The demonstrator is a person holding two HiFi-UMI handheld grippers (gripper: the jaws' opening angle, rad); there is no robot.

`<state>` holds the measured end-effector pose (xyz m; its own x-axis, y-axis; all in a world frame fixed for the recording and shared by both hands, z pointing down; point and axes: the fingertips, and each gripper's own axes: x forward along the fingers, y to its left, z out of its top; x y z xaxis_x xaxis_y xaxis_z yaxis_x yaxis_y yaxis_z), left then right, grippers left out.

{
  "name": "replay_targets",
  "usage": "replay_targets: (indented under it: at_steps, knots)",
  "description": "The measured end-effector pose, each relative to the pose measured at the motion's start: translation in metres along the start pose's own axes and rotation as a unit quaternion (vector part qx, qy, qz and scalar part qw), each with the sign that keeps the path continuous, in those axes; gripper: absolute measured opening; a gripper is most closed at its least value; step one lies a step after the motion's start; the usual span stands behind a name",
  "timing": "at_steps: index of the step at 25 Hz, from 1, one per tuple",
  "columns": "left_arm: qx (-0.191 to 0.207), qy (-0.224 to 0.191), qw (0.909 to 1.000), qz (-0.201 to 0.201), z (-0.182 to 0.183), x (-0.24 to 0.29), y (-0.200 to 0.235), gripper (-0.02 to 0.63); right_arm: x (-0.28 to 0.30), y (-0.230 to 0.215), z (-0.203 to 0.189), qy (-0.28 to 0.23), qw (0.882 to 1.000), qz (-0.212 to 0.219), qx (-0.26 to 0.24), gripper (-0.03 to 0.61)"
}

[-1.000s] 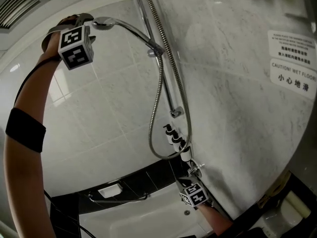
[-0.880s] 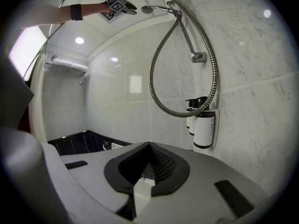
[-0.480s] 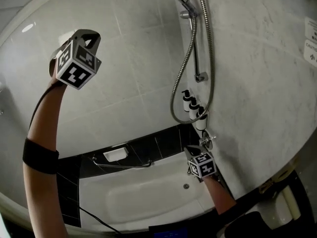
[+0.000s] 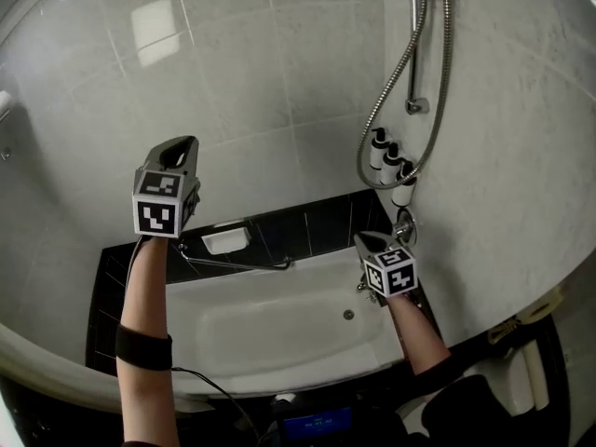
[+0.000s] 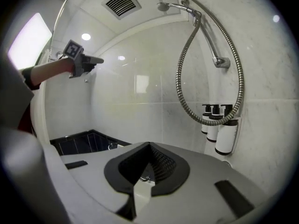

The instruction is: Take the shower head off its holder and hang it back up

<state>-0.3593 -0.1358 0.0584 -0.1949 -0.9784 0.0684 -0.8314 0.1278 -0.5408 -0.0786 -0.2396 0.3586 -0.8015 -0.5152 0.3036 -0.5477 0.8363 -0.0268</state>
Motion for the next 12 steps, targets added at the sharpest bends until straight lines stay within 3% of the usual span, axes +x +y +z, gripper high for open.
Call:
replay_targets:
  at_steps: [6,12]
  knots:
    - [-0.151,0.062,0.9866,0.011,-0.143,-0.036,-0.030,0.000,0.002,0.007,0.014,-0.010,1.000,0.001,-0.007,0.017]
    - [-0.246,0.081,0.9657,0.021,-0.218,-0.070,-0.070,0.000,0.006,0.012,0.027,-0.018,1.000,0.004,-0.014,0.018]
